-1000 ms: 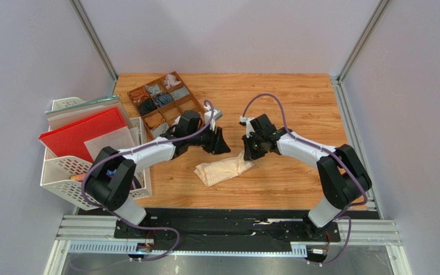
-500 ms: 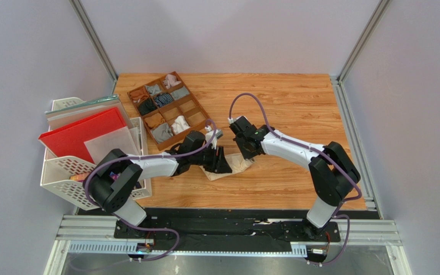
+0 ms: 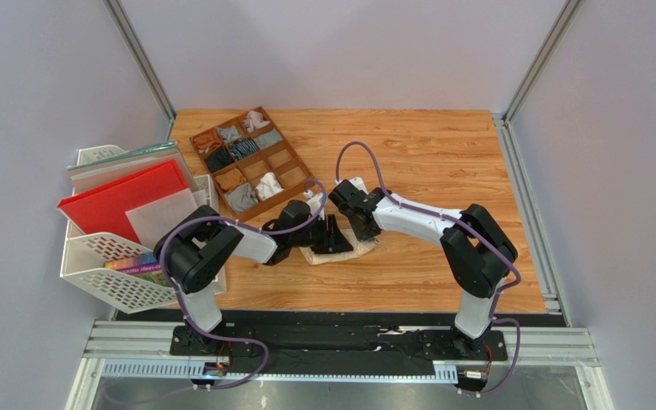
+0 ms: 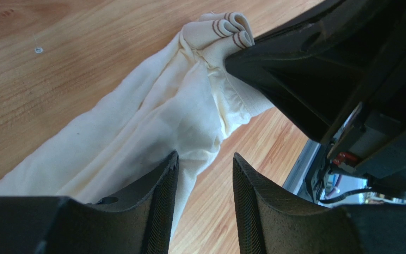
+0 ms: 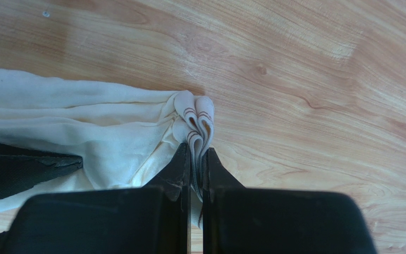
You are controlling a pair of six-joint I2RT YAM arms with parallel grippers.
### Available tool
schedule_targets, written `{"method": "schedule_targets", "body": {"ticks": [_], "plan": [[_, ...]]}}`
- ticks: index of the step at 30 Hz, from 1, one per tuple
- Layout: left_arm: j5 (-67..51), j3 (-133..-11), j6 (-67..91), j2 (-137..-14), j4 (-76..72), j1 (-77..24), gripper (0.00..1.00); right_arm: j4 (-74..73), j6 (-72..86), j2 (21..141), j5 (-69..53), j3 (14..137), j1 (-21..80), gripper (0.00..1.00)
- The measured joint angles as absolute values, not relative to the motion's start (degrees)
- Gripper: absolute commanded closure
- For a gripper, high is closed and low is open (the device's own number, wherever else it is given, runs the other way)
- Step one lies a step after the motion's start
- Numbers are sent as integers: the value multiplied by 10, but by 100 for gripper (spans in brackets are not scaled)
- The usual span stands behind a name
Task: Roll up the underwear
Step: Roll the underwear at the center of the board.
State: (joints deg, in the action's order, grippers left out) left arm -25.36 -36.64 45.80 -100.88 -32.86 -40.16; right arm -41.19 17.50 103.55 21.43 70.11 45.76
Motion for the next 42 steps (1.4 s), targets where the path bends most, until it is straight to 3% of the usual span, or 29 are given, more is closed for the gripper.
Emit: {"method": "schedule_targets", "body": {"ticks": [18, 23, 30, 37, 42], "plan": [[-244, -386, 498, -1047, -356, -402, 52, -465, 261, 1049, 201, 742, 463, 99], [-243, -396, 495, -1047, -336, -402, 52, -472, 285, 1049, 182, 748, 463, 89], [-244, -401, 493, -1047, -325, -401, 52, -471, 314, 1049, 159, 758, 463, 85], [-245, -401, 489, -1047, -324, -401, 52, -441, 353, 1042, 144, 737, 460, 72], [-245, -400, 483, -1046, -324, -402, 52, -401, 386, 1001, 121, 684, 444, 72]]}}
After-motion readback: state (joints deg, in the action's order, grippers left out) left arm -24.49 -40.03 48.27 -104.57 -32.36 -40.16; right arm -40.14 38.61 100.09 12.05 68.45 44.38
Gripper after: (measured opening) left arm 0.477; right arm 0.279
